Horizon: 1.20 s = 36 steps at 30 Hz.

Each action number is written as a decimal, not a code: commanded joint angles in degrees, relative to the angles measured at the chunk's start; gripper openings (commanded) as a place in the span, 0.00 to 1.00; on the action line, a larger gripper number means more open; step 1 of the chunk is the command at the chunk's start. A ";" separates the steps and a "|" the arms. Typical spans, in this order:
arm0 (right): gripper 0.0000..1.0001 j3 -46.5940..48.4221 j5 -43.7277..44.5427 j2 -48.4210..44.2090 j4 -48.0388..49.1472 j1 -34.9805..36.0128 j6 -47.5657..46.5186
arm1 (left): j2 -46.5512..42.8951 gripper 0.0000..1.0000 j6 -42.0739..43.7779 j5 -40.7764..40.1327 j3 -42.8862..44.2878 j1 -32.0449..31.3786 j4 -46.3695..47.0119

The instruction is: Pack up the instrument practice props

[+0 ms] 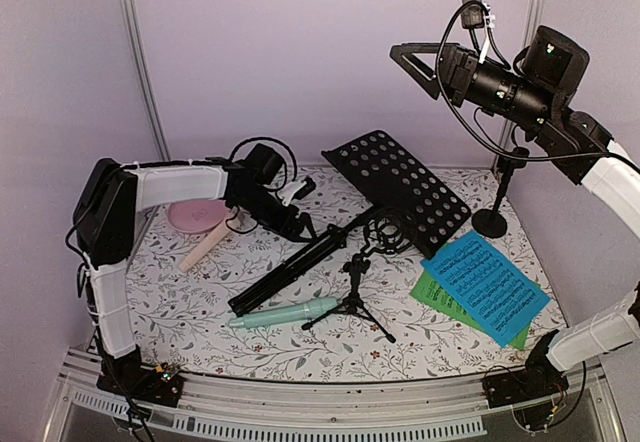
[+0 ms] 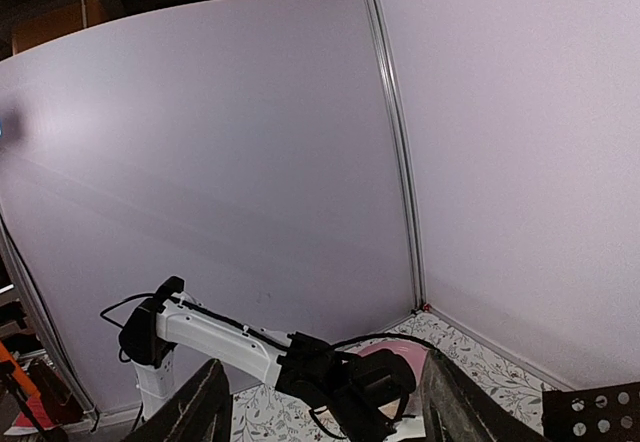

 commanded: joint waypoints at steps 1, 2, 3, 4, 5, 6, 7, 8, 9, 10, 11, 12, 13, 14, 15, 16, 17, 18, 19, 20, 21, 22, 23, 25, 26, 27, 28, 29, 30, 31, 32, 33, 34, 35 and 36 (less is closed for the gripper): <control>0.67 -0.33 -0.21 -1.08 1.30 0.20 -0.19 | -4.34 0.87 -0.46 -6.62 1.66 -0.54 0.46; 0.67 -0.33 -0.07 -1.13 1.27 0.23 -0.17 | -5.86 0.88 -0.64 -8.82 1.68 -0.75 0.46; 0.67 -0.33 0.15 -1.17 1.21 0.19 -0.29 | -7.20 0.89 -0.85 -11.59 1.45 -1.01 0.57; 0.67 -0.33 0.48 -1.31 1.02 0.16 -0.54 | -8.78 0.90 -1.21 -14.57 1.04 -1.35 0.92; 0.67 -0.33 1.01 -1.35 0.91 0.16 -0.80 | -10.34 0.91 -1.38 -17.57 0.53 -1.70 1.47; 0.67 -0.38 1.56 -1.43 0.73 0.16 -0.91 | -12.16 0.93 -1.48 -20.61 -0.16 -1.97 1.96; 0.67 -0.39 2.01 -1.47 0.56 0.20 -1.35 | -13.93 0.95 -1.61 -23.77 -1.14 -2.24 2.59; 0.67 -0.42 2.60 -1.60 0.41 0.18 -1.60 | -15.92 0.97 -1.51 -26.96 -2.26 -2.29 3.25; 0.67 -0.42 3.30 -1.62 0.31 0.22 -1.98 | -18.20 0.99 -1.50 -29.83 -3.62 -2.38 4.44; 0.67 -0.54 4.06 -1.62 0.21 0.19 -2.39 | -20.43 0.99 -1.09 -33.31 -5.64 -2.34 5.89; 0.67 -0.69 5.13 -1.62 0.08 0.20 -3.24 | -23.05 0.99 -0.47 -36.75 -7.91 -2.33 8.02; 0.68 -0.89 6.49 -1.54 0.03 0.16 -3.76 | -25.60 0.99 0.15 -39.76 -10.21 -2.22 10.25; 0.68 -1.26 8.05 -1.53 0.08 0.16 -4.66 | -28.01 0.99 0.68 -43.30 -12.78 -2.11 12.59; 0.69 -1.56 9.82 -1.41 0.11 0.16 -6.05 | -30.62 0.99 1.39 -45.94 -15.47 -1.82 15.20; 0.70 -1.90 11.70 -1.25 0.11 0.22 -7.03 | -33.06 0.99 2.15 -47.18 -18.41 -1.23 17.74; 0.71 -2.18 14.03 -1.00 0.04 0.16 -8.49 | -35.80 0.99 2.79 -47.97 -21.27 -0.15 20.52; 0.73 -2.36 16.17 -0.78 -0.10 0.08 -9.49 | -38.16 0.99 3.15 -48.58 -24.62 0.98 23.60; 0.75 -2.66 18.41 -0.62 -0.17 0.14 -11.19 | -40.92 0.99 3.42 -49.23 -27.96 2.22 26.49; 0.77 -3.06 20.32 -0.53 0.00 0.08 -12.16 | -43.57 0.99 3.80 -49.17 -30.87 3.80 29.48; 0.79 -3.58 21.87 -0.49 0.32 0.05 -13.26 | -45.87 0.99 4.15 -48.95 -34.06 5.57 32.22; 0.80 -4.44 23.16 -0.54 0.81 -0.13 -15.37 | -48.20 0.99 4.36 -48.56 -36.79 7.21 35.13; 0.81 -4.90 24.20 -0.68 1.43 -0.23 -16.42 | -50.04 0.99 4.23 -47.37 -39.54 9.37 37.81; 0.82 -5.78 25.10 -0.93 2.11 -0.39 -17.48 | -51.73 0.99 3.77 -46.16 -41.79 11.49 39.73; 0.84 -8.32 26.76 -1.39 4.08 -0.67 -19.05 | -54.12 0.99 2.96 -44.41 -45.76 15.21 43.93; 0.84 -9.54 27.90 -1.62 5.27 -0.82 -19.78 | -54.92 0.99 3.21 -44.88 -48.85 16.41 46.82; 0.84 -10.86 29.03 -1.81 6.58 -1.02 -20.68 | -55.55 0.99 3.73 -45.81 -51.26 17.34 50.52; 0.84 -12.54 29.79 -1.87 8.05 -1.45 -21.84 | -55.94 0.99 4.06 -46.36 -53.81 18.25 53.99; 0.84 -14.18 29.67 -1.90 10.35 -2.08 -22.54 | -55.97 0.99 4.11 -46.86 -55.98 19.18 57.56; 0.84 -15.75 29.24 -1.84 11.71 -2.89 -23.41 | -55.82 0.99 3.87 -47.37 -57.70 20.02 60.44; 0.84 -17.20 28.75 -1.70 12.73 -3.86 -24.03 | -55.27 0.99 3.58 -48.12 -59.17 20.73 63.48; 0.85 -18.52 28.83 -1.49 13.55 -4.88 -24.76 | -54.58 0.99 3.51 -49.02 -60.51 21.38 65.73; 0.85 -20.30 29.79 -1.37 14.12 -5.68 -24.90 | -53.73 0.99 3.44 -49.86 -61.64 21.91 67.14; 0.88 -22.31 31.89 -1.43 15.00 -6.44 -24.74 | -52.79 0.99 3.17 -51.16 -62.29 22.37 67.90; 0.90 -24.66 34.11 -1.94 16.15 -7.08 -24.30 | -51.97 0.99 2.90 -52.79 -63.02 22.69 68.77; 0.93 -27.79 36.34 -2.96 17.88 -7.78 -23.61 | -51.09 0.99 2.74 -54.11 -64.04 23.03 70.28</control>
